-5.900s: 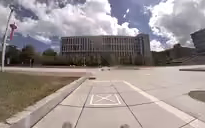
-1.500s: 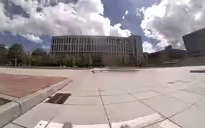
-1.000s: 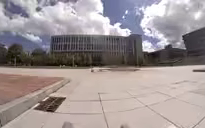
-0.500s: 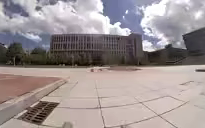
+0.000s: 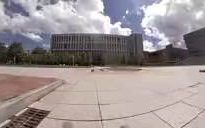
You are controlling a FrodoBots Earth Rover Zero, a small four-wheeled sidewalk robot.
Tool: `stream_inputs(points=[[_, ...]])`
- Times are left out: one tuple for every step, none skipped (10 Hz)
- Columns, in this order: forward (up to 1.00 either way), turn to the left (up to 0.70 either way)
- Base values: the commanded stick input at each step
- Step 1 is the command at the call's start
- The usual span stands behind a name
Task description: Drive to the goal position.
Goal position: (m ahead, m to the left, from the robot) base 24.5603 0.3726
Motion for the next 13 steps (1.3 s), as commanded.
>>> stream_inputs(points=[[0.7, 0.24], [0.7, 0.09], [0.7, 0.0], [0.7, 0.0], [0.7, 0.0], [0.7, 0.0], [0.7, 0.0], [0.7, 0.0], [0.7, 0.0], [0.7, 0.0], [0.7, 0.0], [0.7, 0.0], [0.7, 0.0]])
